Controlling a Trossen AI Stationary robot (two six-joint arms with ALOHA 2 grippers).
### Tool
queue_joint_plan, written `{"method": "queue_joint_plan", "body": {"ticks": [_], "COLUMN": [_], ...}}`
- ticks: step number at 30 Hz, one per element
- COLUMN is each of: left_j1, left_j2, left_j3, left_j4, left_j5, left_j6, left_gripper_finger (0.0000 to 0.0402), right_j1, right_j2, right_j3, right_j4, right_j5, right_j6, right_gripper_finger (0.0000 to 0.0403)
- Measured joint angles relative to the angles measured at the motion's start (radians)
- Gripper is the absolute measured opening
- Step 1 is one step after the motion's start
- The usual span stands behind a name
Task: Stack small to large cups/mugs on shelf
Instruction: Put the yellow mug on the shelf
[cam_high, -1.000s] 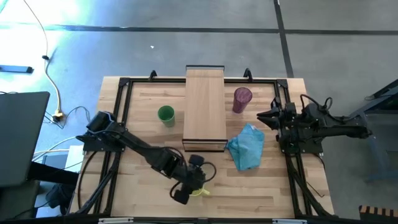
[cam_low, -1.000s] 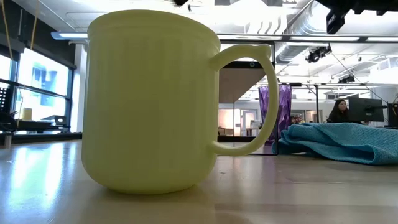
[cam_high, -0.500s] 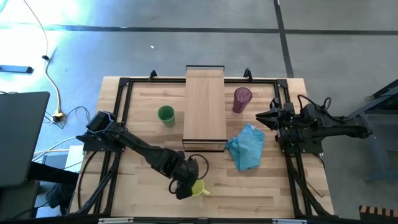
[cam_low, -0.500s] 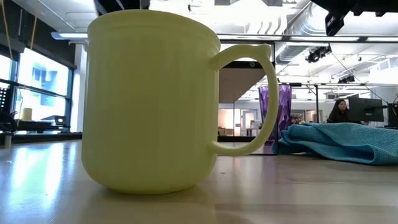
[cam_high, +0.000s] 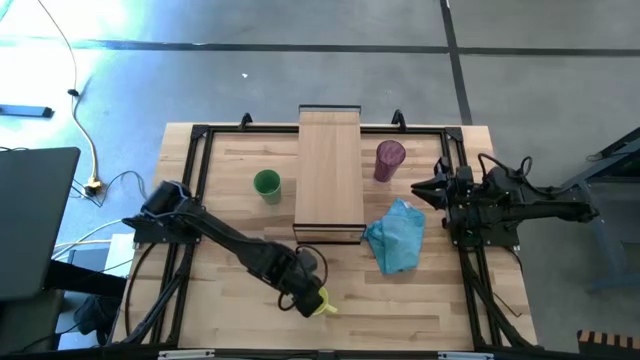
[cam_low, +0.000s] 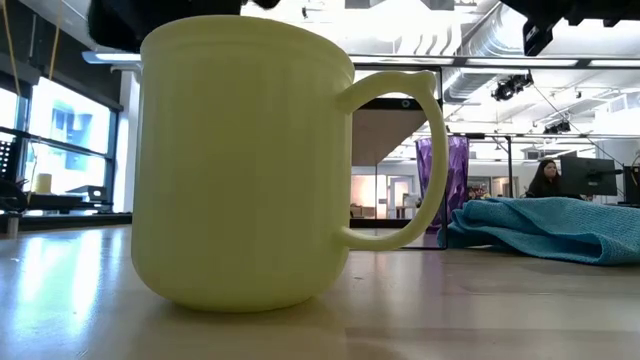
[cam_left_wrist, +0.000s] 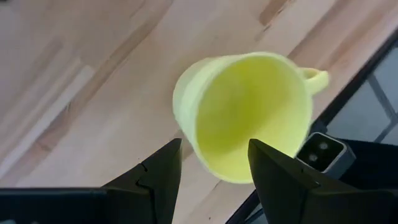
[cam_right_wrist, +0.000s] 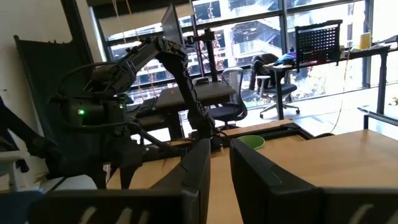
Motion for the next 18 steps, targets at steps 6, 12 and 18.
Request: {"method": "queue_joint_plan", "body": {"ticks": [6, 12, 18], "left_j1": [0.0, 0.0, 0.0], "left_j2": [0.027, 0.047, 0.068], "left_j3": [0.0, -0.002, -0.003], "left_j4": [-0.014, -0.031, -0.028], "left_j5": [0.008, 0.016, 0.03], "left_j6": [-0.07, -0.097, -0.121], "left_gripper_finger": [0.0172, 0.0172, 0.0172], "right_j1": [0.0, 0.0, 0.0], "right_j2": [0.0, 0.0, -0.001], "right_j3": [0.0, 0.0, 0.0], "right_j4": [-0.008, -0.012, -0.017], "right_j5": [-0.013, -0.017, -0.019], "right_j6": [0.0, 0.0, 0.0], "right_gripper_finger": [0.0053, 0.0053, 0.0053]}}
